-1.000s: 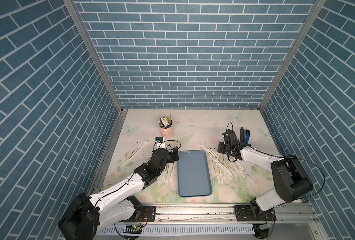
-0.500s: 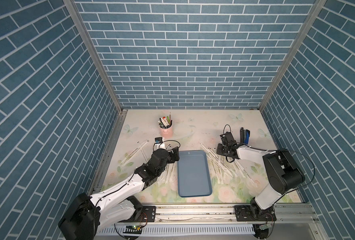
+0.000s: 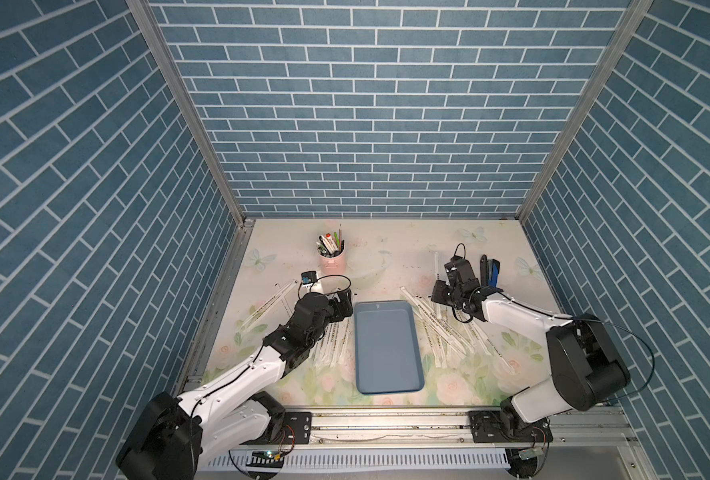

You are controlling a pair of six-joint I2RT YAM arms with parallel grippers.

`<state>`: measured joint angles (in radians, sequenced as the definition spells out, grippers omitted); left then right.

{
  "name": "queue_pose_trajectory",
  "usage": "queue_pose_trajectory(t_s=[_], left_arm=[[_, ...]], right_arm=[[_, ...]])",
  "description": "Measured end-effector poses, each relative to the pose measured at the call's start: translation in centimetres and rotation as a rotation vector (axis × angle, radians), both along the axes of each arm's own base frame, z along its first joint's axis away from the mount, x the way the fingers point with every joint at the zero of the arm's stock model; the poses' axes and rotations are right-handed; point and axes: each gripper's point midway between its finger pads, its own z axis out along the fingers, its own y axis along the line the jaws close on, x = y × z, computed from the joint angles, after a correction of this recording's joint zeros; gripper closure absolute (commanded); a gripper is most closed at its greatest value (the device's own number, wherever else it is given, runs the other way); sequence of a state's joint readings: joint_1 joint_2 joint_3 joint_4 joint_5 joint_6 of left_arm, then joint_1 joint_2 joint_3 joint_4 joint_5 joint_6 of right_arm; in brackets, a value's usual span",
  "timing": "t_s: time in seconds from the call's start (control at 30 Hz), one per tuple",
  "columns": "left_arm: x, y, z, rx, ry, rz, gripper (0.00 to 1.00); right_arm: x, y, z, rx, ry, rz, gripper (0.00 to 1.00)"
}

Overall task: Put the straws into the storage box
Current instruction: Pick up the straw from the center of the board.

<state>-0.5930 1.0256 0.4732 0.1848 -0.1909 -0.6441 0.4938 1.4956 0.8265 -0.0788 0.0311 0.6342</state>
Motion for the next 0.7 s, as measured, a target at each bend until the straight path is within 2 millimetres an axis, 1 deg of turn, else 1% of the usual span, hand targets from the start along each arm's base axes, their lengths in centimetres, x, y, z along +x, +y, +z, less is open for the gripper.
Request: queue_pose_trajectory(t_s=[0.07, 0.13, 0.2, 0.23, 0.27, 0.33, 0.4, 0.47, 0.5, 0.57, 0.7], left_arm=[[0.1, 0.5, 0.2, -0.01, 0.002, 0.009, 0.06], [0.0, 0.8, 0.3, -0.014, 0.007, 0.011, 0.08], [-0.2, 1.1, 0.0, -0.013, 0.024, 0.012, 0.09], [-0.2, 1.2, -0.1, -0.012, 0.031, 0.013, 0.1], [-0.2, 1.4, -0.3, -0.013, 0.041, 0.016, 0.1], [-0.3, 1.6, -0.6, -0.012, 0.055, 0.02, 0.12], [-0.3, 1.7, -0.8, -0.015, 0.064, 0.021, 0.12], [-0.3, 1.6, -0.7, -0.021, 0.067, 0.015, 0.13], [-0.2, 1.5, -0.6, -0.023, 0.069, 0.013, 0.13], [0.1, 1.3, -0.4, -0.025, 0.07, 0.01, 0.13], [0.5, 0.8, 0.1, -0.036, 0.069, -0.004, 0.13]], right_arm=[[-0.8, 1.7, 1.5, 0.056, -0.033, 0.043, 0.96], [-2.3, 4.2, 3.0, 0.117, -0.071, 0.1, 0.98], [-4.9, 7.6, 4.3, 0.19, -0.107, 0.187, 1.0], [-6.3, 8.9, 4.7, 0.217, -0.114, 0.223, 1.0], [-8.0, 10.6, 5.1, 0.25, -0.126, 0.267, 1.0], [-11.0, 13.3, 5.7, 0.306, -0.141, 0.338, 1.0], [-13.7, 15.5, 5.9, 0.358, -0.151, 0.385, 1.0], [-15.4, 17.1, 5.8, 0.397, -0.146, 0.402, 1.0], [-15.9, 17.8, 5.5, 0.414, -0.137, 0.403, 1.0], [-16.5, 18.6, 4.6, 0.44, -0.111, 0.389, 1.0], [-17.7, 18.2, 2.1, 0.468, -0.031, 0.327, 1.0]])
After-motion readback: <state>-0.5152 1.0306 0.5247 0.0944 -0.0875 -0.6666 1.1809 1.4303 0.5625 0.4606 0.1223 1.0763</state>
